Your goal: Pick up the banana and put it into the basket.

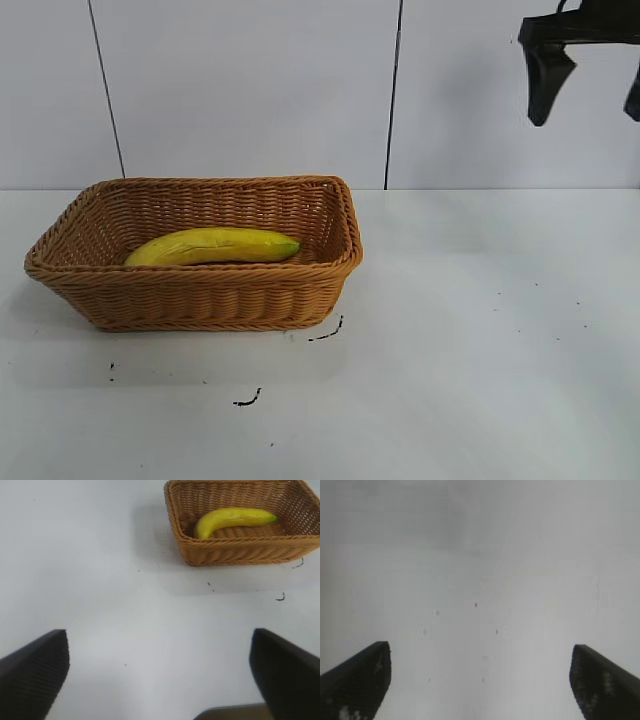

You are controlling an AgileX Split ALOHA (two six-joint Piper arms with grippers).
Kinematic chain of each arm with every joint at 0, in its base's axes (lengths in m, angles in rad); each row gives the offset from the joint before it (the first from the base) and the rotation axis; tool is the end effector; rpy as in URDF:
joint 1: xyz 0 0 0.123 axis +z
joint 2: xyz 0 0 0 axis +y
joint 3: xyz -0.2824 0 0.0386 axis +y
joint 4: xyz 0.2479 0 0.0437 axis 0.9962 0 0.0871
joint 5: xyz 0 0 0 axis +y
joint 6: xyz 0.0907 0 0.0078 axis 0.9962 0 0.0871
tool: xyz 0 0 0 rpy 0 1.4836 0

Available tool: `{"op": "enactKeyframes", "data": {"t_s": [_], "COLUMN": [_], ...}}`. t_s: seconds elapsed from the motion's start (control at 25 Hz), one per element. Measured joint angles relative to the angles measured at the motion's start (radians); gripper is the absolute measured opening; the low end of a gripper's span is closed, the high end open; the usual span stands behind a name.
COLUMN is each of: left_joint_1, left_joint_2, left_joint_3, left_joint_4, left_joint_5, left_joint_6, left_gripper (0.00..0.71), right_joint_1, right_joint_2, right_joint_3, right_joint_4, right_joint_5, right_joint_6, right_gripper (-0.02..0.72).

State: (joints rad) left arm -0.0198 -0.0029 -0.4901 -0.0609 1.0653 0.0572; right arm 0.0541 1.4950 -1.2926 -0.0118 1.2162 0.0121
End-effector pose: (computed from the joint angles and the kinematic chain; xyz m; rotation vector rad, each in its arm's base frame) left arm -0.0045 -0.0048 0.2742 0.0818 2.0531 -0.0498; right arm 0.2898 0.0147 0.3120 -0.0649 2.9012 -0.0052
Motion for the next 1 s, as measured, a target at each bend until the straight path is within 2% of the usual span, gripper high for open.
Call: {"op": "enactKeyframes", "data": {"t_s": [0.16, 0.44, 0.6, 0.72, 1.0], "left_joint_1": [0.0, 0.0, 0.0, 0.0, 0.0], "left_joint_2": [0.0, 0.0, 0.0, 0.0, 0.0], "left_joint_3": [0.0, 0.0, 0.0, 0.0, 0.0], "left_joint_4": [0.0, 0.0, 0.0, 0.0, 0.0], "left_joint_5": [0.0, 0.0, 0.0, 0.0, 0.0], "left_joint_6": [0.0, 0.0, 0.0, 0.0, 0.0], "left_gripper": [0.695, 0.695, 0.695, 0.695, 0.695], "right_joint_1": [0.0, 0.0, 0.0, 0.0, 0.0], "right_joint_2": [-0.233, -0.65, -0.889, -1.041, -1.254], "right_joint_3": [0.214, 0.571, 0.734, 0.79, 0.791], "right_joint_4": [0.003, 0.003, 0.012, 0.028, 0.032], "right_joint_5": [-0.01, -0.174, -0.207, -0.192, -0.197], "right_joint_6": [-0.012, -0.033, -0.053, -0.053, -0.053], "right_gripper": [0.696, 0.696, 0.696, 0.696, 0.696]}}
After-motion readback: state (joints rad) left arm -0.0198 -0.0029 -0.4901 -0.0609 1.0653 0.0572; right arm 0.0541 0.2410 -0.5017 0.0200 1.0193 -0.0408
